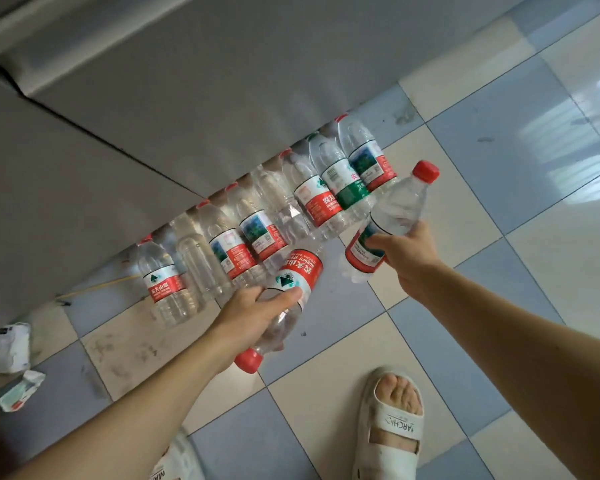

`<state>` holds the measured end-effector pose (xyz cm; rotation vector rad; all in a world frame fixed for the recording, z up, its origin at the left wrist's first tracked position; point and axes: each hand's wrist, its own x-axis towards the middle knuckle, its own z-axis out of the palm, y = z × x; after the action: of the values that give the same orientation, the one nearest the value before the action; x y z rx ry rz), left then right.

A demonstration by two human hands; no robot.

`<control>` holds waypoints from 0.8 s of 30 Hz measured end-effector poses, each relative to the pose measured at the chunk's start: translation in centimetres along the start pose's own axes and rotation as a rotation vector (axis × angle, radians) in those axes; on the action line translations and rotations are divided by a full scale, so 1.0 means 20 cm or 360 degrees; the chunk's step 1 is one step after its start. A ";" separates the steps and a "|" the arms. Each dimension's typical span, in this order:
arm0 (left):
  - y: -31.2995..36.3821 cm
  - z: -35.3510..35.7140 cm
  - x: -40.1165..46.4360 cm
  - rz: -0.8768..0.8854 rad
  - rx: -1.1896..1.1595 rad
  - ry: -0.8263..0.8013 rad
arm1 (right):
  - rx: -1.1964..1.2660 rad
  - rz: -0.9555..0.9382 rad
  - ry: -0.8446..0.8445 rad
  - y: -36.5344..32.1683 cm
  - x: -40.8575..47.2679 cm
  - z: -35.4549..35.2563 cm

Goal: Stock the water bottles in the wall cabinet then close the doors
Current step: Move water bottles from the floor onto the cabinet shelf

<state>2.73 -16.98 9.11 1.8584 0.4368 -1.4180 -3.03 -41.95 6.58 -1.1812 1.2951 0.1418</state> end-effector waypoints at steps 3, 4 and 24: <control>0.07 0.12 0.03 -0.0215 0.0111 -0.0126 | -0.0094 -0.0056 0.0106 0.04 0.00 -0.11; 0.09 0.16 0.05 -0.0288 0.0097 -0.0152 | -0.0139 -0.0104 0.0124 0.06 0.00 -0.13; 0.19 0.45 0.23 -0.0594 -0.0741 -0.0356 | -0.0565 -0.0606 0.0229 0.38 0.16 -0.41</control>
<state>0.64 -26.86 5.20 1.2716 0.9464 -1.5782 -12.39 -45.98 1.01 -1.7486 1.1727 0.0066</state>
